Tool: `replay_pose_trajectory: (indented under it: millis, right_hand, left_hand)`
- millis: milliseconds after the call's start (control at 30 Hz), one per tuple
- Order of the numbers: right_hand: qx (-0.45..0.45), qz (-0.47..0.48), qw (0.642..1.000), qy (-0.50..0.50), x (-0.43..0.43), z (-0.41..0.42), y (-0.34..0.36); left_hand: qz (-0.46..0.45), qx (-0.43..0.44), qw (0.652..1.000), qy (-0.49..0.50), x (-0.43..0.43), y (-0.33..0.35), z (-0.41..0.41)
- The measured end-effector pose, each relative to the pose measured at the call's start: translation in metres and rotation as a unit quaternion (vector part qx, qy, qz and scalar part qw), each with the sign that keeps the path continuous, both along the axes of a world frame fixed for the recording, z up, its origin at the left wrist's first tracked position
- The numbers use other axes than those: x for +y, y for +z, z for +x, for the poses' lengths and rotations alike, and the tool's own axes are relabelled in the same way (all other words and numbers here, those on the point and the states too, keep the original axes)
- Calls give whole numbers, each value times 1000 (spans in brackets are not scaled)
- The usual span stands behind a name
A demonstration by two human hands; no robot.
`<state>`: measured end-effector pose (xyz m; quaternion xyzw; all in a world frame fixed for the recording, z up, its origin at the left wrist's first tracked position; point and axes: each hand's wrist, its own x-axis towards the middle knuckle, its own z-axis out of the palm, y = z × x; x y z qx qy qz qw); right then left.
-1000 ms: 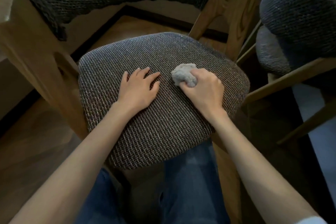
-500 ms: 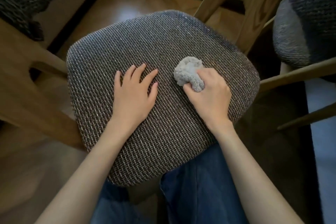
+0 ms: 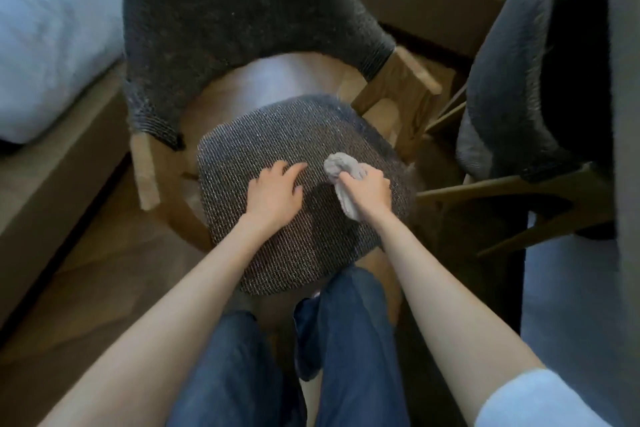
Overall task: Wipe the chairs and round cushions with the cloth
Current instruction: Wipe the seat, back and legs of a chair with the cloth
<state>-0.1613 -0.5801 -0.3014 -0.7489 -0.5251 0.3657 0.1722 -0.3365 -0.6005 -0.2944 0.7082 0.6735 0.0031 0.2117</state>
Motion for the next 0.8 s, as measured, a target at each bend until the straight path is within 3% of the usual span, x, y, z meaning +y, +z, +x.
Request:
replay_pose_trajectory:
  millis: [200,400,567,800]
  right_hand:
    - [47,19,997,-64,-19,10,140]
    - [84,53,993,-60,-37,6,235]
    - [92,121,988,4,-12,-4,272]
    - [96,188,976,60,87,-40,278]
  left_hand:
    - [35,-36,999,18,-15,148,-10]
    - [47,-87,994,53,-31,252,-35]
    - [65,-139,983,99,-23,279,-59]
    - [75,-156,971,162,46,270,-83]
